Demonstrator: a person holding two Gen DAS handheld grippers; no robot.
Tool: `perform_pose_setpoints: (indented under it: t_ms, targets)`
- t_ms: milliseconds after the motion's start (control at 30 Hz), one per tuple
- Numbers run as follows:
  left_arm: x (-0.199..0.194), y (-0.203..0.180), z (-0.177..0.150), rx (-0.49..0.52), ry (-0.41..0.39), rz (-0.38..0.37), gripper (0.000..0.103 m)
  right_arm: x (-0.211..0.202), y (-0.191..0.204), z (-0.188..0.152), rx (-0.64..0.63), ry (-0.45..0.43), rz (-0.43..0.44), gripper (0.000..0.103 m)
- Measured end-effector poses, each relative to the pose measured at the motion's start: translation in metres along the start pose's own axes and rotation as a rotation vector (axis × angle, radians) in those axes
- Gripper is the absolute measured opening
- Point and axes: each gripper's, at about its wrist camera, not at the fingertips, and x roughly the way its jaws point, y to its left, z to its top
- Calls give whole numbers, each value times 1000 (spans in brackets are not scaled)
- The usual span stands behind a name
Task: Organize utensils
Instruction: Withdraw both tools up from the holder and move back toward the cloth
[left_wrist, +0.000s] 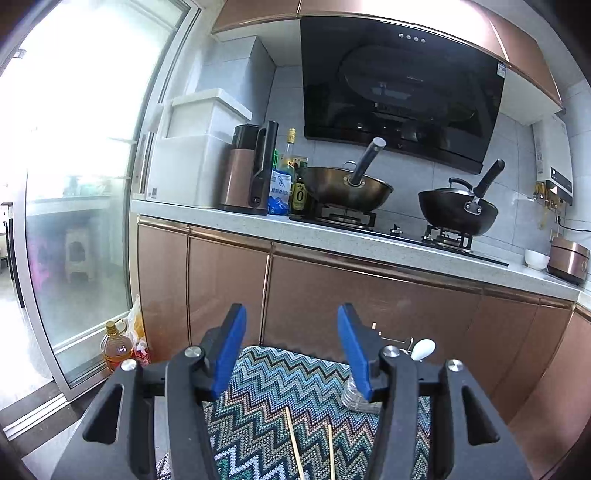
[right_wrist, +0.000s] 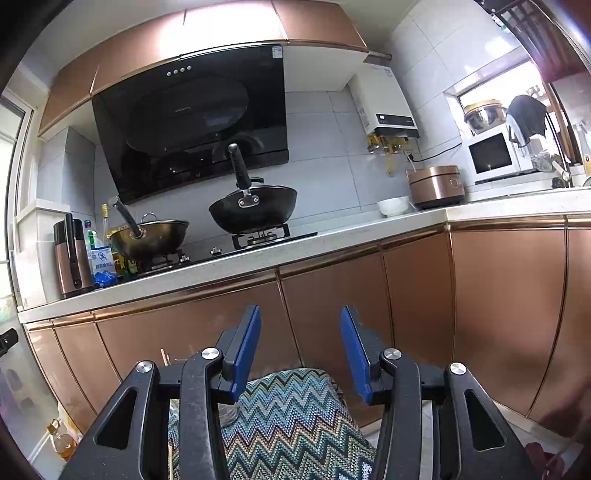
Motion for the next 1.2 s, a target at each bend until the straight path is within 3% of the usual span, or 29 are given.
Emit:
perform_pose_setpoints:
  t_ms: [800, 1200]
  targets:
    - [19, 23, -28, 6, 69, 54, 52, 6, 18, -24, -70, 72, 22, 52]
    - [34, 37, -39, 3, 138, 57, 52, 23, 65, -57, -195, 160, 123, 52]
